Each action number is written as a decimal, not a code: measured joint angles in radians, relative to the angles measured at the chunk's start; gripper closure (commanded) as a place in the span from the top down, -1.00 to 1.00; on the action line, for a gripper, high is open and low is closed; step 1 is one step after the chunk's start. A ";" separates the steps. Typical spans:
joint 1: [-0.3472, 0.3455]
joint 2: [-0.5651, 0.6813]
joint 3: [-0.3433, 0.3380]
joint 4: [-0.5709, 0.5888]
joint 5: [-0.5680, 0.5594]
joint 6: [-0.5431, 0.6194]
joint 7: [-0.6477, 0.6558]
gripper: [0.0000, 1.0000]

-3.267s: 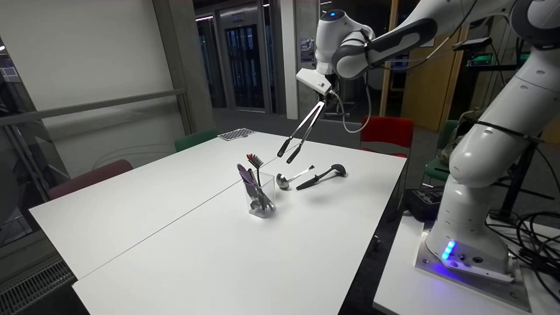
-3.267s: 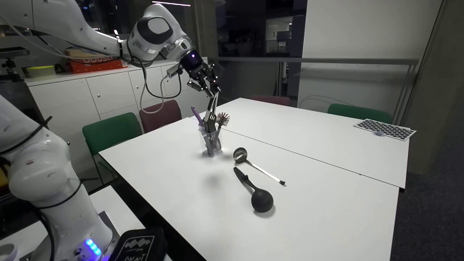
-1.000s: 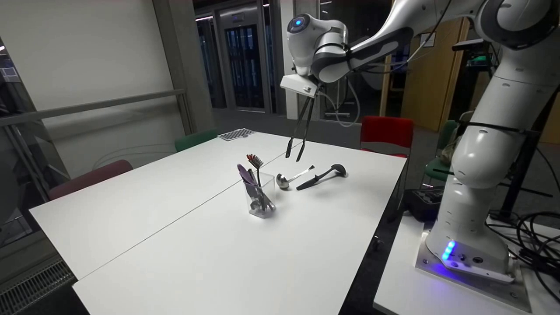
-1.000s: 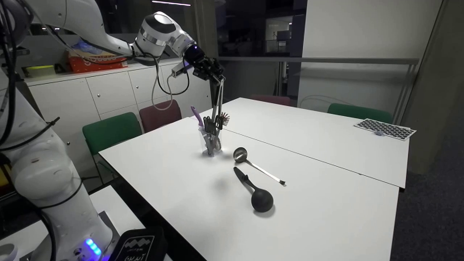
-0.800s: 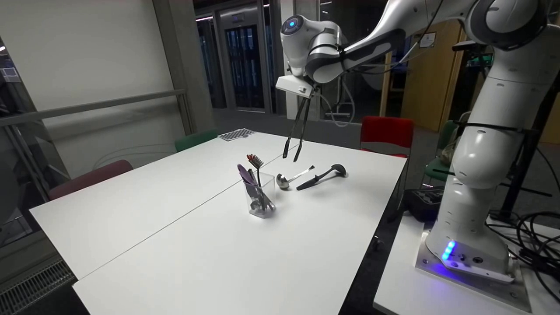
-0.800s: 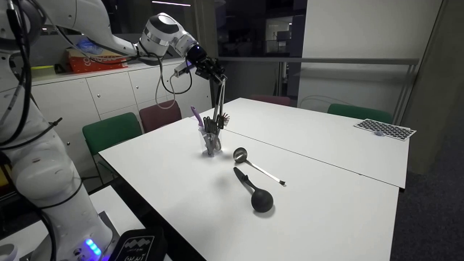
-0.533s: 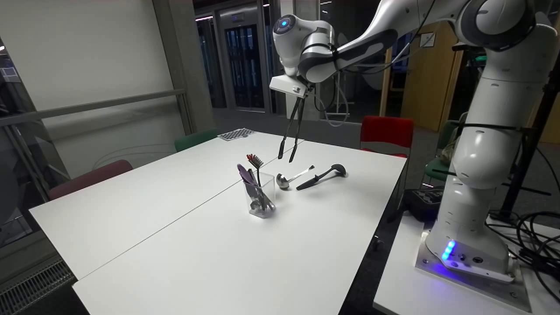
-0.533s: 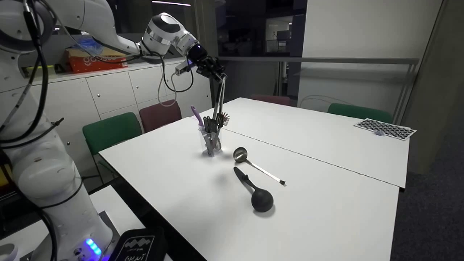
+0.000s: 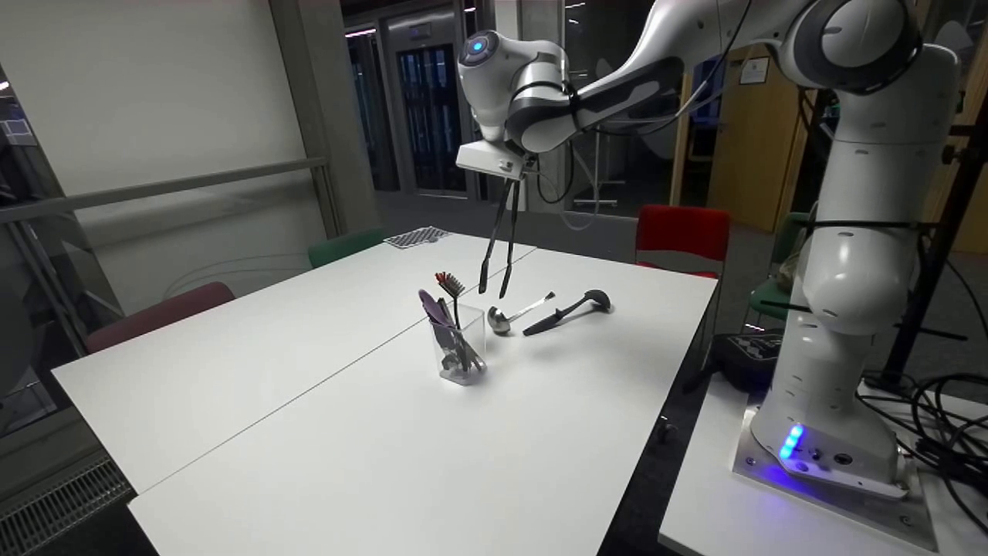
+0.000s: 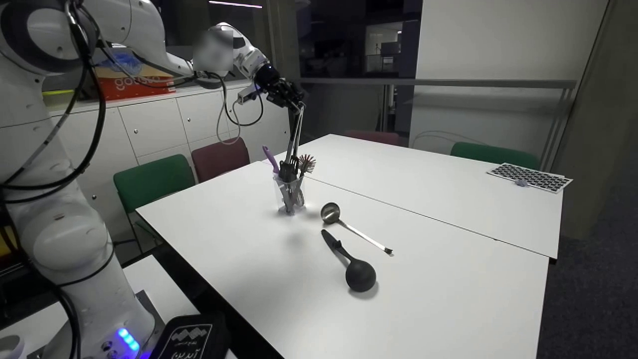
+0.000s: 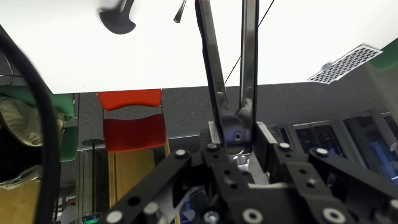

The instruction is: Put the black tongs in the cutlery holder.

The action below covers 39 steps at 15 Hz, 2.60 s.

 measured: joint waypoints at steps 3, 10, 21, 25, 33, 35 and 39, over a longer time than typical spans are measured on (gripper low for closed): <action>0.022 0.026 0.000 0.011 0.000 -0.010 -0.005 -0.84; 0.066 0.087 0.001 0.061 -0.013 -0.045 -0.027 -0.84; 0.095 0.186 -0.001 0.172 -0.033 -0.097 -0.067 -0.84; 0.101 0.218 -0.001 0.207 -0.034 -0.116 -0.077 -0.84; 0.121 0.280 -0.008 0.272 -0.040 -0.157 -0.101 -0.84; 0.126 0.293 -0.011 0.291 -0.049 -0.171 -0.107 -0.84; 0.136 0.312 -0.017 0.333 -0.082 -0.203 -0.120 -0.84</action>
